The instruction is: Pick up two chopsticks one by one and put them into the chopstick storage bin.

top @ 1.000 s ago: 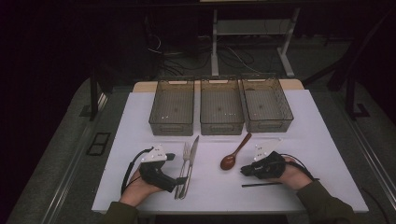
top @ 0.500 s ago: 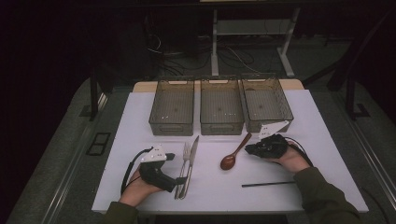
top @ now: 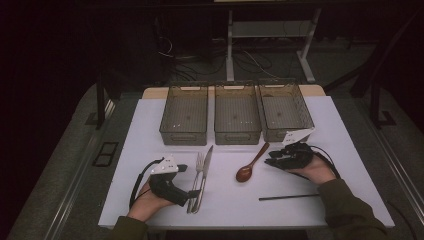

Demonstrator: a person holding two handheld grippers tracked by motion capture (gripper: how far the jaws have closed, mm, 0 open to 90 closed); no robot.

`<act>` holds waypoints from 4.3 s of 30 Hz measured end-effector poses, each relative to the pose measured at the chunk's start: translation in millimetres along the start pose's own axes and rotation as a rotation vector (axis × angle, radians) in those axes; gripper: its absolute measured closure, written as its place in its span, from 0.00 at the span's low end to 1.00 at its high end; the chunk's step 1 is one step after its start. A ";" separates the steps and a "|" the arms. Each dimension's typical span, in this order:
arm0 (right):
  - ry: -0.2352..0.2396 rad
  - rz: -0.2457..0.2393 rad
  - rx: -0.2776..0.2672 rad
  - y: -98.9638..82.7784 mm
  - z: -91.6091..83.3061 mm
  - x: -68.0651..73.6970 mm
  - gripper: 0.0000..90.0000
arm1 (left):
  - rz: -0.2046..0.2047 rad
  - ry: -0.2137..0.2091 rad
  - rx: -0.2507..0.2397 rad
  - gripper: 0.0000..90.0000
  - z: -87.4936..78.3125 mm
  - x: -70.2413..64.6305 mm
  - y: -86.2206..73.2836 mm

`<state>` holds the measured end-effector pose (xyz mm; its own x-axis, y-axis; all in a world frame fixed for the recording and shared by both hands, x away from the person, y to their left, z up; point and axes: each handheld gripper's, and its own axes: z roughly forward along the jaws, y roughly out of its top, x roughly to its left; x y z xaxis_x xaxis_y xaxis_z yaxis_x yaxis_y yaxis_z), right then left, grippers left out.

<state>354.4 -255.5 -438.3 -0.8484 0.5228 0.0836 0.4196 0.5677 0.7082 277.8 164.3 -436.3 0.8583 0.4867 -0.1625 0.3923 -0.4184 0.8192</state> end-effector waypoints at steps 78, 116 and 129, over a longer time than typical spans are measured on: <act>-0.004 0.050 0.058 -39.3 -67.2 -1.9 0.94 | -0.009 0.001 0.000 0.00 -1.2 1.3 -2.4; -0.009 0.082 -0.019 120.0 -15.7 6.4 0.94 | -0.029 0.048 -0.042 0.00 -6.8 2.1 -0.9; -0.022 0.110 0.005 176.5 28.5 2.6 0.94 | -0.027 0.041 -0.039 0.00 -6.5 1.8 -0.7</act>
<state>435.4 -135.8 -333.0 -0.7899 0.5960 0.1446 0.5110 0.5093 0.6925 276.9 170.4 -433.6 0.8332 0.5285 -0.1629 0.4012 -0.3748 0.8358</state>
